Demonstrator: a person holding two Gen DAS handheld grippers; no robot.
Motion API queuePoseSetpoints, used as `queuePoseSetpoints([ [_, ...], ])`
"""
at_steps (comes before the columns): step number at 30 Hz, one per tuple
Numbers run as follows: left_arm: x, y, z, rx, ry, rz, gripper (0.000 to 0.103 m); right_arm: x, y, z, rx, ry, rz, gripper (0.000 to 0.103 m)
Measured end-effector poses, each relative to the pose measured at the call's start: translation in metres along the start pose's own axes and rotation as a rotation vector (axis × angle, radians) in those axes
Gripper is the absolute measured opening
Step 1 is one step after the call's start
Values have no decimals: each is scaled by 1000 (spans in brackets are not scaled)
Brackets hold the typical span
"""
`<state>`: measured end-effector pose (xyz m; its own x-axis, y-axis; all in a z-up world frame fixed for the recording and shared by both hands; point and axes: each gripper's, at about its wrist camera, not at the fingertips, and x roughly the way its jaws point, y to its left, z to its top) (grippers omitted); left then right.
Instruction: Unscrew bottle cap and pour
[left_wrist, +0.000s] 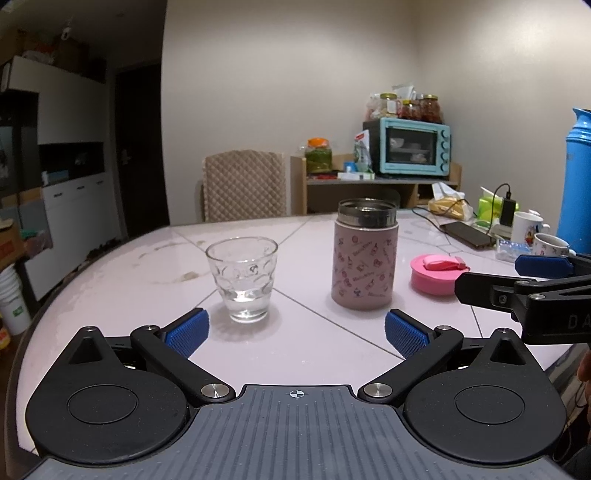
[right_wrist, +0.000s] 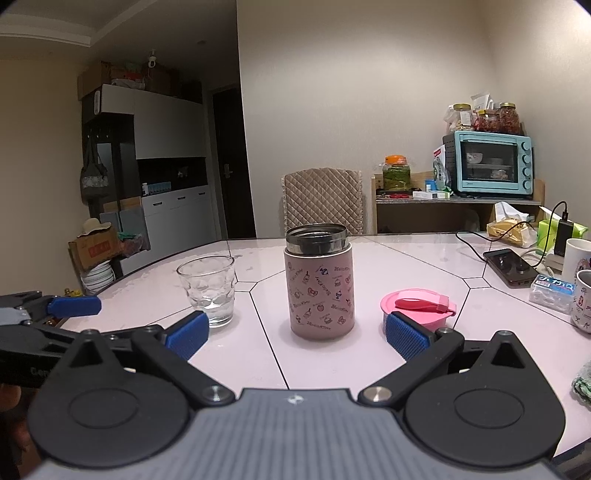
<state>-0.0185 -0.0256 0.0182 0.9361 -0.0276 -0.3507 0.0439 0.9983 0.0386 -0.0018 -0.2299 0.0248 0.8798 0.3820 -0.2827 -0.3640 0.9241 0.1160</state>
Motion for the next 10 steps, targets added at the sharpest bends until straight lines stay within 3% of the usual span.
queuePoseSetpoints([
  [10,-1,-1,0,-9,-12,-4,103,-2,-1,-1,0,0,-4,103],
])
